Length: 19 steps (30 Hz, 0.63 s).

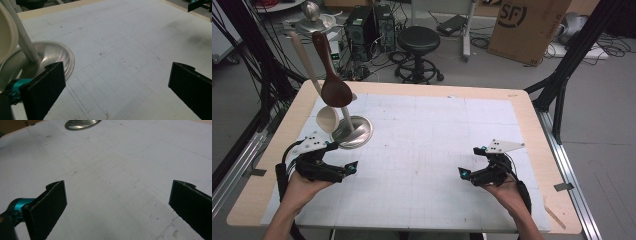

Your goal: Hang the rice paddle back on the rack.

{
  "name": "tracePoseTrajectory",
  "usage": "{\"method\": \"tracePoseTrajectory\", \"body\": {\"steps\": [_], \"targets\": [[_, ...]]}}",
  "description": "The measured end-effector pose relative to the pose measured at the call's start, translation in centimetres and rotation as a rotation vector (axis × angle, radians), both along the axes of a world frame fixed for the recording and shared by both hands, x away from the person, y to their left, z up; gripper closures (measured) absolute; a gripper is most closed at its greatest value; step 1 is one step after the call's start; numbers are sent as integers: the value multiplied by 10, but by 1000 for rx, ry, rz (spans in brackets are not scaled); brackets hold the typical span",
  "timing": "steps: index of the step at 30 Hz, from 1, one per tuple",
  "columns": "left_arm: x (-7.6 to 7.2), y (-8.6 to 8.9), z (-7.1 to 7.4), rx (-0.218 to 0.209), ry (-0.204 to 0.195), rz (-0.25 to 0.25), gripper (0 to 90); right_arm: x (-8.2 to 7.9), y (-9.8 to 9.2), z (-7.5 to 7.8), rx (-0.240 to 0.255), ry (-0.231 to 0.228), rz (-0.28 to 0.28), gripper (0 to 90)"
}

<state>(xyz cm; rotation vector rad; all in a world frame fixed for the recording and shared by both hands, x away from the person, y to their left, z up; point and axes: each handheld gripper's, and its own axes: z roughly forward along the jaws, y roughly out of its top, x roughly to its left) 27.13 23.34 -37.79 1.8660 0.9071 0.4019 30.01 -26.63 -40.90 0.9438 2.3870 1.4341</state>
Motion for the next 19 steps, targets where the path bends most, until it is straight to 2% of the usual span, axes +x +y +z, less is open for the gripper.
{"method": "tracePoseTrajectory", "body": {"steps": [12, 19], "targets": [[-4, 3, -11, -3, 7, 13, 16, -7, -9, -3, -3, 12, -7, 4], [-5, 3, -19, 7, 26, 31, 17, -8, -12, -7, -5, 20, -4, 4]]}}
